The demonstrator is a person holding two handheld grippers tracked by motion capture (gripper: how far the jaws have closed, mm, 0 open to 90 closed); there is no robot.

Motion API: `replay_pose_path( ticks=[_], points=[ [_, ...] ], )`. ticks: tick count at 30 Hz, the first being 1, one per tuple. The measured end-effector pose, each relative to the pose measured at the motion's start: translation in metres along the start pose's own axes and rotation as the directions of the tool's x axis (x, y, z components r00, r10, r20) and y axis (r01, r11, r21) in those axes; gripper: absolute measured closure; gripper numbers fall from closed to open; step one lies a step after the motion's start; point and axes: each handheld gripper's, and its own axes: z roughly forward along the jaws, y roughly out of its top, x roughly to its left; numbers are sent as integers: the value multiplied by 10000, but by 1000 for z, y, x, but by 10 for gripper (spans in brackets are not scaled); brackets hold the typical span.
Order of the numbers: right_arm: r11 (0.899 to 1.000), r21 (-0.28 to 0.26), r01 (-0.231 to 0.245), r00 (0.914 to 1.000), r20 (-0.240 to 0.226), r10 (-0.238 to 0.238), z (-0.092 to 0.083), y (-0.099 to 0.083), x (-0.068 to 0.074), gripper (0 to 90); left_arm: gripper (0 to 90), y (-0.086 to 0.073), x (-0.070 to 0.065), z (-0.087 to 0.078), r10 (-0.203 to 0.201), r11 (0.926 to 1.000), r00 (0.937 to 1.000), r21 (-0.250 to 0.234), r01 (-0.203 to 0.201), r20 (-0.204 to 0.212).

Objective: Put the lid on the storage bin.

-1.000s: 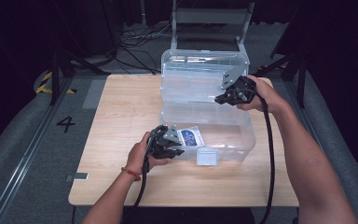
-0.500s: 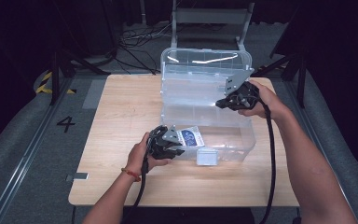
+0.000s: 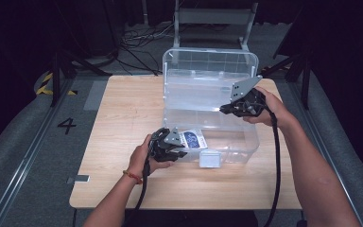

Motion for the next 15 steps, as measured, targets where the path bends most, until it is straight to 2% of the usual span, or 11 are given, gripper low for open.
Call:
replay_pose_path(
  ticks=[7,10,15],
  points=[
    [9999,-109,121,9999,-112,-122,-1,-3,6,880,713,1,0,0,44,9999,10000,137,-44,-2],
    [9999,-113,87,9999,-92,-88,-2,-5,8,878,703,1,-2,0,47,9999,9999,144,-45,-156],
    [9996,-272,38,10000,-45,-40,-3,-8,12,876,688,-1,-1,0,-185,9995,9998,-252,183,-83]
  ],
)
